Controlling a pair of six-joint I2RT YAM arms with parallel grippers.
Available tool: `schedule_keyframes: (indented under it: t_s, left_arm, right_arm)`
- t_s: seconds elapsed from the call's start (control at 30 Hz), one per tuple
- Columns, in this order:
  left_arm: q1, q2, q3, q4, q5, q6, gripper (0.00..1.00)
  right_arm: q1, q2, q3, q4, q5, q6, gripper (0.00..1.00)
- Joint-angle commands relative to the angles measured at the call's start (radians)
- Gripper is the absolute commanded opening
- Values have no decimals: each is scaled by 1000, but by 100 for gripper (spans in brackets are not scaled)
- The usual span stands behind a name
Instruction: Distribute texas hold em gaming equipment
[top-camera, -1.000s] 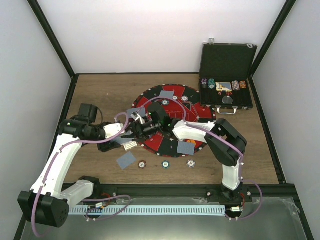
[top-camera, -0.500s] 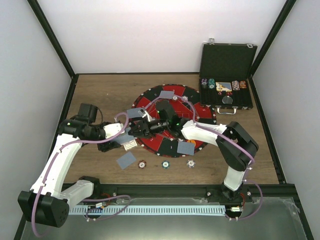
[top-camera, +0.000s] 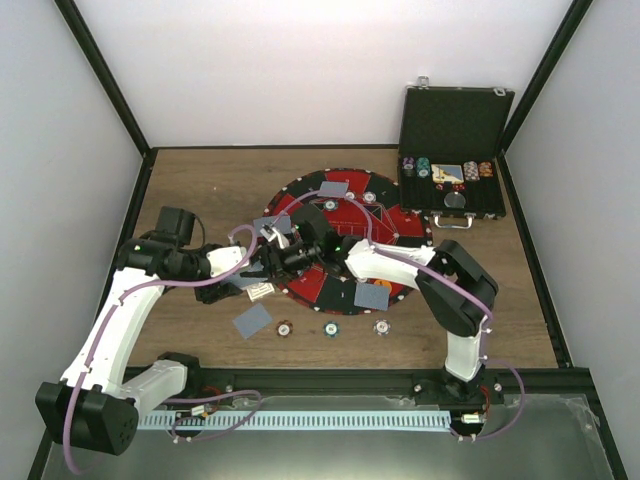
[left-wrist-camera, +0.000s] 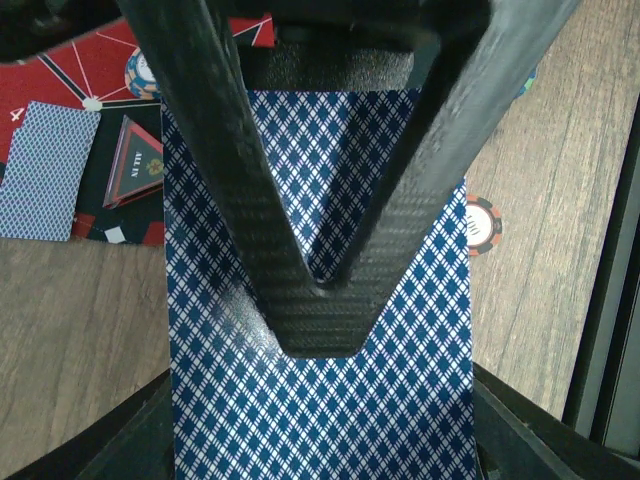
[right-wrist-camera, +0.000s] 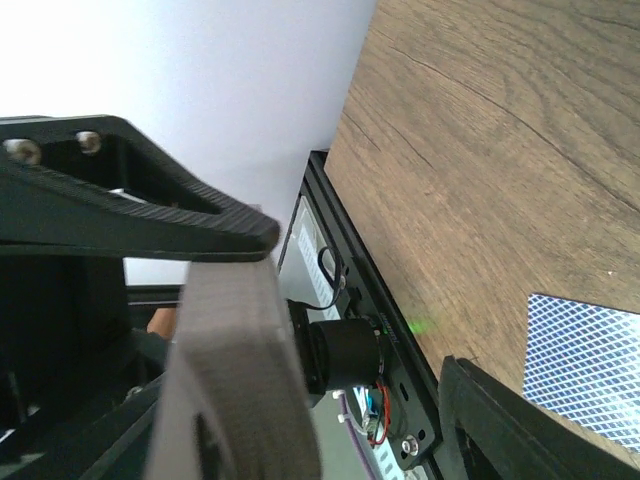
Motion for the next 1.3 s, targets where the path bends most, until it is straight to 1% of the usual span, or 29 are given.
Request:
schedule_keyframes:
  t_s: [0.0, 0.2, 0.4, 0.47, 0.5, 0.63, 0.67, 0.87, 0.93, 1.1, 1.2, 1.27]
  left_arm:
    - [1, -16, 14, -2, 14, 8, 4]
    - [1, -18, 16, -3, 16, 10, 4]
    - [2, -13, 14, 1, 24, 12, 4]
    - [2, -12, 14, 0, 24, 11, 4]
    - [2, -12, 14, 2, 24, 10, 4]
    - [1, -15, 11, 1, 20, 10, 4]
    - [1, -15, 10, 1, 18, 11, 4]
    - [2, -17, 4, 4, 13, 13, 4]
    - [1, -17, 1, 4, 8, 14, 4]
    - [1, -17, 0, 6, 6, 15, 4]
    - [2, -17, 7, 4, 4, 15, 4]
    - [2, -17, 12, 1, 7, 15, 4]
  right_arm:
    - [-2, 28, 43, -32, 1, -24, 64]
    - [-37, -18, -22, -35, 15, -35, 57]
    - [-63, -81, -87, -18, 20, -29, 47]
    - [-64, -96, -89, -10, 23, -24, 41]
    - [-63, -104, -90, -3, 22, -18, 36]
    - [-65, -132, -88, 1, 26, -9, 23]
    - [-65, -138, -89, 2, 26, -7, 18]
    - [-89, -189, -102, -25, 32, -17, 3]
    - [-112, -212, -116, -36, 25, -24, 1]
    - [-225, -250, -126, -60, -19, -50, 1]
    - [-321, -220, -87, -107, -55, -96, 1]
    - [-389, -154, -33, -150, -68, -137, 1]
